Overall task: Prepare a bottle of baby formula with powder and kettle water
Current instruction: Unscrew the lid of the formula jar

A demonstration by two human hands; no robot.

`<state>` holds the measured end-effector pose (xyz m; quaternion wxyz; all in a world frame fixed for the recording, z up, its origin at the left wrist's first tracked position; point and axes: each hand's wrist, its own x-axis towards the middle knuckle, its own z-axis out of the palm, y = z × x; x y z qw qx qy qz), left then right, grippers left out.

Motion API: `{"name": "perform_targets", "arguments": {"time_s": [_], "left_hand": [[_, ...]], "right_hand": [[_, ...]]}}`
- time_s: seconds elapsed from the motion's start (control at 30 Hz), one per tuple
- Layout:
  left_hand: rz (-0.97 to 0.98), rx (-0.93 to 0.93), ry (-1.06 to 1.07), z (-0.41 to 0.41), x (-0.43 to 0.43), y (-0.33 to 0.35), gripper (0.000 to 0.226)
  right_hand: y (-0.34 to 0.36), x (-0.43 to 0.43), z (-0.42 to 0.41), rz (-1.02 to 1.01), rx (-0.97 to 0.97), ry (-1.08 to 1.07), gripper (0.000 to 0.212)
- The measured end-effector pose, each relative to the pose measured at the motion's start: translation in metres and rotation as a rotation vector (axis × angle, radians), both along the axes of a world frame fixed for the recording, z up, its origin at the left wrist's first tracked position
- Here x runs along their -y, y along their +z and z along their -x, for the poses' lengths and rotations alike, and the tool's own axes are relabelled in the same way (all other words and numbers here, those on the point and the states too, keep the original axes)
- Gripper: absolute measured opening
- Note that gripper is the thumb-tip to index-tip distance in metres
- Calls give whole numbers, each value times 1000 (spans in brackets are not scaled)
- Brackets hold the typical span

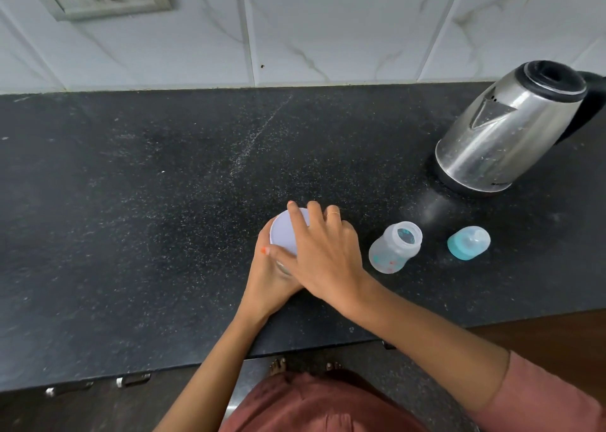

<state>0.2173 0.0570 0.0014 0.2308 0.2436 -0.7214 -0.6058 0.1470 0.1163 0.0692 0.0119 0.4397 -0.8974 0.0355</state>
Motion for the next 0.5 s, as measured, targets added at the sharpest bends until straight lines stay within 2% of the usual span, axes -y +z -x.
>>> {"name": "perform_targets", "arguments": {"time_s": [0.07, 0.13, 0.27, 0.5], "left_hand": [[-19, -11, 32, 2, -1, 1, 69], [-17, -18, 71, 2, -2, 1, 70], [3, -9, 94, 1, 0, -5, 75], [55, 14, 69, 0, 6, -12, 83]], "right_hand": [[-10, 3, -3, 20, -104, -35, 84], [-18, 4, -1, 74, -158, -8, 78], [-21, 6, 10, 180, -129, 111, 70], [-23, 6, 19, 205, -28, 240, 66]]}}
